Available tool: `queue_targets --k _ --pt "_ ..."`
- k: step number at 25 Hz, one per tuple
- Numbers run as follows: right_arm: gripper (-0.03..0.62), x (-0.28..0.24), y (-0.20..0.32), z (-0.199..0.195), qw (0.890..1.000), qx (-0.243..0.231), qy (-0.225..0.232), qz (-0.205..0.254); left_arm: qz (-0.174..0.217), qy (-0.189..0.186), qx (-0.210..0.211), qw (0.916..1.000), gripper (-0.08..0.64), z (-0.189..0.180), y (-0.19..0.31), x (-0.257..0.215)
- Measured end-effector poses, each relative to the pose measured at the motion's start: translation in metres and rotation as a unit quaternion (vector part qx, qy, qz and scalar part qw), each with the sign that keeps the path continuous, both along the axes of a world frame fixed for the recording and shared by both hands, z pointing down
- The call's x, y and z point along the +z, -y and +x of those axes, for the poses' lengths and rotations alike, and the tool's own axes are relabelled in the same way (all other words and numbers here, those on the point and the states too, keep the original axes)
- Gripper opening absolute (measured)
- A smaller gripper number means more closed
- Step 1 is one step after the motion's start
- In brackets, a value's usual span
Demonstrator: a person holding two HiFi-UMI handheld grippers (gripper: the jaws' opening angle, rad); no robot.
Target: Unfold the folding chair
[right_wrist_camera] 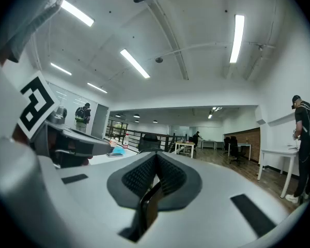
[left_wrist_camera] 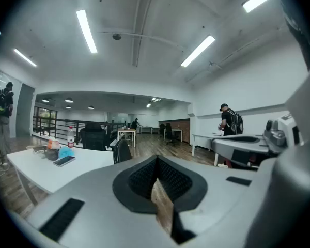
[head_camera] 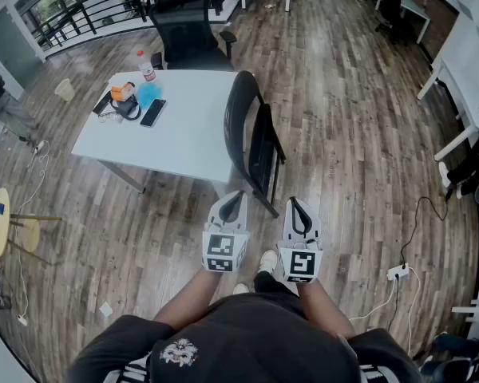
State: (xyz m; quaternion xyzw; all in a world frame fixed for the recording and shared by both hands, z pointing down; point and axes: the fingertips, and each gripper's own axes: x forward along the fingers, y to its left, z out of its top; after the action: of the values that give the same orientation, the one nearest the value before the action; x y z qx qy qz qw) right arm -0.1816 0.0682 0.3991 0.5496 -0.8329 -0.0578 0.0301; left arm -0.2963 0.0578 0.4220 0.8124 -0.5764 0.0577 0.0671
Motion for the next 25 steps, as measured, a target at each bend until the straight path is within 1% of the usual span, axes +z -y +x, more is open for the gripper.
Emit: queue_targets --k 4,11,14,16,18,20,22,25 --pt "0.014 0.005 0.046 -0.004 1.000 -0.017 -0.003 -0.003 -0.005 0.000 -0.007 1.0000 0.005 0.005 0.045 0.005" --pt "0.014 0.013 0.111 -0.011 0.999 -0.048 0.002 -0.015 -0.021 0.001 -0.043 0.9988 0.005 -0.004 0.109 0.011" --pt "0.014 0.015 0.129 -0.017 0.998 -0.060 0.002 -0.020 -0.012 -0.013 -0.054 0.9984 0.005 -0.010 0.129 0.004" --pt "0.014 0.016 0.140 -0.021 0.997 -0.068 0.001 -0.023 -0.009 -0.011 -0.065 0.9978 0.005 -0.014 0.143 0.000" --pt "0.014 0.021 0.153 -0.028 0.997 -0.075 0.001 -0.029 -0.023 -0.002 -0.086 0.9960 0.005 -0.024 0.158 0.004" --pt "0.014 0.027 0.167 -0.035 0.996 -0.079 0.002 -0.038 -0.046 0.003 -0.102 0.9937 0.005 -0.036 0.174 0.010" --pt "0.014 0.032 0.183 -0.043 0.996 -0.080 0.001 -0.044 -0.067 0.011 -0.109 0.9917 0.005 -0.047 0.191 0.015" --pt "0.014 0.039 0.212 -0.057 0.996 -0.075 -0.004 -0.051 -0.087 0.022 -0.117 0.9891 0.006 -0.067 0.219 0.021"
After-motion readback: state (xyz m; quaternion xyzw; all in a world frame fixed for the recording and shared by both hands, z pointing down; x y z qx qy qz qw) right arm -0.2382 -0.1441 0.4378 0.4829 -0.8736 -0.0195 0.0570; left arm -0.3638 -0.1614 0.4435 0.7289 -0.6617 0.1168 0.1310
